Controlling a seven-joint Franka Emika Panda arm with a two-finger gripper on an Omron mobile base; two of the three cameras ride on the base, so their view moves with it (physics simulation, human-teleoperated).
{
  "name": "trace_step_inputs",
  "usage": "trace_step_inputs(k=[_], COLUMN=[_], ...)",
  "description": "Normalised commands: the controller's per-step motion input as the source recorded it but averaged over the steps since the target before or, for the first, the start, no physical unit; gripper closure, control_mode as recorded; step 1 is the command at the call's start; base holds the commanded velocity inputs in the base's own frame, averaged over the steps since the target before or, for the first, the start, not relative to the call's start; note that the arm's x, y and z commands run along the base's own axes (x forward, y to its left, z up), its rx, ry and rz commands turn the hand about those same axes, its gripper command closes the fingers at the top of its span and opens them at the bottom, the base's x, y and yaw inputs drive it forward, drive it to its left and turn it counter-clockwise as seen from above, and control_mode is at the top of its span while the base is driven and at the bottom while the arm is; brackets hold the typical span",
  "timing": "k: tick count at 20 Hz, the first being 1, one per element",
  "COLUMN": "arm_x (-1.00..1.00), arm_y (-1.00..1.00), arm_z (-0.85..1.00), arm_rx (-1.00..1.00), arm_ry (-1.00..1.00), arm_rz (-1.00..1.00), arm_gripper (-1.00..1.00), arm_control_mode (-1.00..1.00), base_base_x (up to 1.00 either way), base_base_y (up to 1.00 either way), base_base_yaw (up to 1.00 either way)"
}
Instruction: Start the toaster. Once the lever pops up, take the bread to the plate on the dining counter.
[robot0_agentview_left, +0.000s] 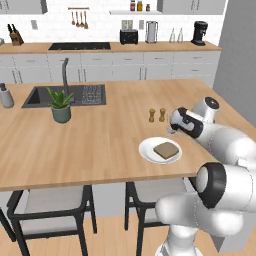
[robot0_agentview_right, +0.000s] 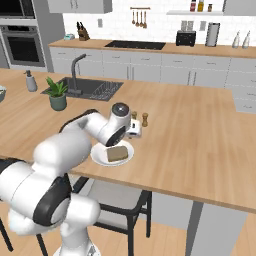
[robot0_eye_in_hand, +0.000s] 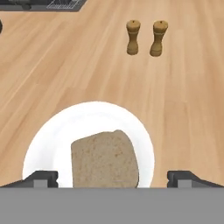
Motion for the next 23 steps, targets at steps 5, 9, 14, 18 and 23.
trace_step_inputs(k=[5, 9, 14, 18, 23], arm_x=[-0.95, -1.00, -1.00, -1.00, -1.00], arm_y=[0.03, 0.08, 0.02, 0.04, 0.09], arm_z=[0.61, 0.47, 0.33, 0.31, 0.31], arm_rx=[-0.02, -0.11, -0.01, 0.00, 0.00], arm_ry=[-0.03, -0.11, -0.18, -0.18, -0.11], arm_rz=[-0.23, -0.24, -0.22, -0.15, 0.00], arm_gripper=[-1.00, -1.00, -1.00, -1.00, -1.00], arm_control_mode=[-1.00, -1.00, -1.00, -1.00, -1.00], base_base_x=[0.00, 0.00, 0.00, 0.00, 0.00], base_base_y=[0.00, 0.00, 0.00, 0.00, 0.00], base_base_yaw=[0.00, 0.00, 0.00, 0.00, 0.00])
